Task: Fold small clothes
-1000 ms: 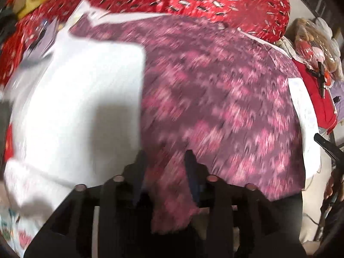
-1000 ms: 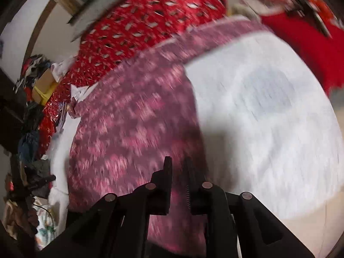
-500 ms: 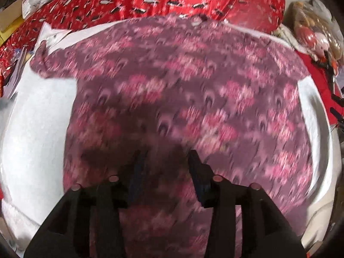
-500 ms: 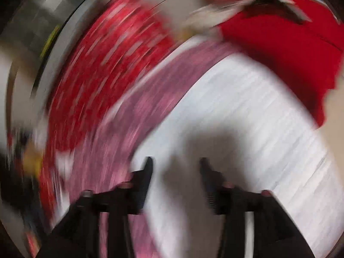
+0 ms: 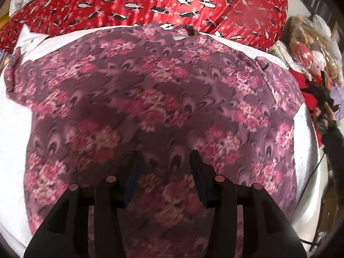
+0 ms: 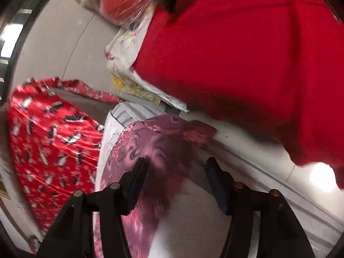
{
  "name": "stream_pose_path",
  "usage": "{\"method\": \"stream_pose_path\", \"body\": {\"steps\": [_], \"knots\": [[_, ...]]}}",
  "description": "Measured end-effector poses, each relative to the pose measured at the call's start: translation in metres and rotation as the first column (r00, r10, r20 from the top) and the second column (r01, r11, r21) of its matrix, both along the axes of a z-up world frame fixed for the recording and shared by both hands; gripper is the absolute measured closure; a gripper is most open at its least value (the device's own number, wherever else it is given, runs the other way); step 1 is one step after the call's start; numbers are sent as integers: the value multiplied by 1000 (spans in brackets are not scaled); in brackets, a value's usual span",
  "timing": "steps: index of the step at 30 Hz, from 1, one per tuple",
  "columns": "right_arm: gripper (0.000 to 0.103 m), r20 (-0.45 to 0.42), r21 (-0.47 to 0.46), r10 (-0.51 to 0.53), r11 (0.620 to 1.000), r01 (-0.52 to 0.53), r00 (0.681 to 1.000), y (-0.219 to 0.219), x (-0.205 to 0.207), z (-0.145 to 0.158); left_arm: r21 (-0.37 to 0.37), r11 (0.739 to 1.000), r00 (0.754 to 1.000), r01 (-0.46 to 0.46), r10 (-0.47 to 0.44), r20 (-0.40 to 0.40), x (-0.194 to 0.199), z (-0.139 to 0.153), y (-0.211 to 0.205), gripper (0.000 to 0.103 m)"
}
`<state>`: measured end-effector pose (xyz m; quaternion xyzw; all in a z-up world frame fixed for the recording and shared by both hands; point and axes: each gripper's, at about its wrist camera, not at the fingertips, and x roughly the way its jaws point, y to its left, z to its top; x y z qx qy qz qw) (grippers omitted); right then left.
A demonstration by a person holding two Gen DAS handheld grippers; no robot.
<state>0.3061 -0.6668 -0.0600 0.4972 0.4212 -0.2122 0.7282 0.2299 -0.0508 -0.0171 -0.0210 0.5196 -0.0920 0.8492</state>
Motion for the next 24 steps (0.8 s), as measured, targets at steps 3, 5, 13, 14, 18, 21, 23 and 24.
{"method": "stream_pose_path", "body": {"steps": [3, 5, 13, 14, 18, 21, 23, 24], "knots": [[61, 20, -65, -11, 998, 12, 1000, 5, 19, -2, -26, 1000, 1000, -1, 2, 10, 9, 1, 2, 58], [89, 57, -113, 16, 994, -9, 998, 5, 20, 10, -37, 999, 1000, -11, 11, 24, 17, 3, 7, 58], [90, 16, -392, -26, 920, 30, 1000, 6, 11, 90, -56, 986, 984, -156, 160, 76, 67, 12, 55, 51], [90, -3, -415, -17, 910, 15, 1000, 12, 11, 98, -59, 985, 983, -164, 168, 77, 69, 11, 59, 51], [90, 17, -466, 88, 882, -70, 996, 52, 20, 128, -65, 980, 979, -187, 191, 72, 78, 4, 77, 51], [90, 52, -456, 218, 874, -171, 975, 106, 36, 147, -66, 979, 979, -193, 196, 52, 82, -1, 89, 51], [90, 76, -438, 306, 865, -244, 949, 147, 42, 153, -91, 975, 977, -204, 208, 44, 85, -2, 98, 51], [90, 82, -425, 364, 855, -298, 928, 177, 47, 155, -109, 973, 978, -204, 208, 30, 86, -3, 102, 51]]}}
